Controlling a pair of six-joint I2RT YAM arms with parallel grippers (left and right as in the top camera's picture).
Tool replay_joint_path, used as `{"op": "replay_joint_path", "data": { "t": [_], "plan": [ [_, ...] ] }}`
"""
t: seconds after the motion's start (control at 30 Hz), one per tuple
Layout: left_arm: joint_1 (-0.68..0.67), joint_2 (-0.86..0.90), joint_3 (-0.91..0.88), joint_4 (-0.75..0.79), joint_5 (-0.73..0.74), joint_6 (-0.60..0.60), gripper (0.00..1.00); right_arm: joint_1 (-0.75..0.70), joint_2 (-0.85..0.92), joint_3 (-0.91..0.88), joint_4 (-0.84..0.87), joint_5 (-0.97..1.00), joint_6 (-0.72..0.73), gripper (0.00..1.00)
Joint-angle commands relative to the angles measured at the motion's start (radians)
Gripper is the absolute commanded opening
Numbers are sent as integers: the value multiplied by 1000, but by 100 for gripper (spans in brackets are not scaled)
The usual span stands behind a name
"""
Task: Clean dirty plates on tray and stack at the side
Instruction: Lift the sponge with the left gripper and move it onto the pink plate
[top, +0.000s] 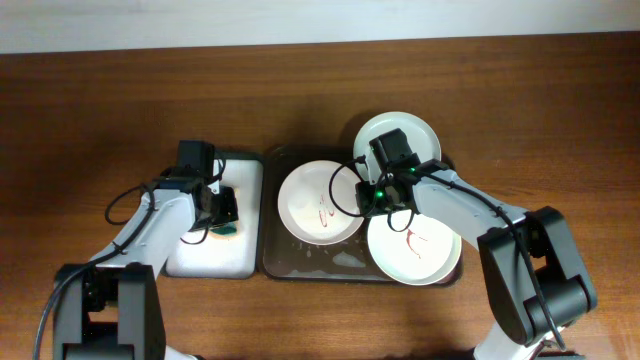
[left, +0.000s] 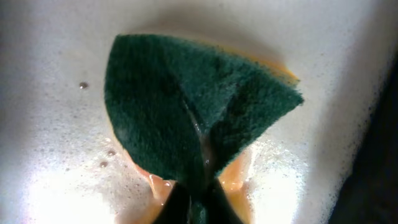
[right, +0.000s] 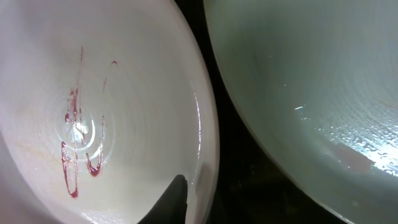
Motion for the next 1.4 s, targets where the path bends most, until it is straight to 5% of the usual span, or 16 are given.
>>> {"op": "replay_joint_path", "data": {
  "t": [0.0,0.27,0.63,1.0,1.37],
  "plan": [
    [3,-5,12,-4,0,8,0,15,13,11,4,-17,5,12],
    [3,-254,50,30,-1,16,0,47,13,11,6,-34,5,11],
    [2,-272,50,116,-17,38,0,47,13,11,-11,-34,5,11],
    [-246,-272,50,57,-579,-5,0,47,13,11,-11,-33,5,11],
    [-263,-272,49,37,-584,-46,0,47,13,11,-12,-33,5,11]
  ]
}}
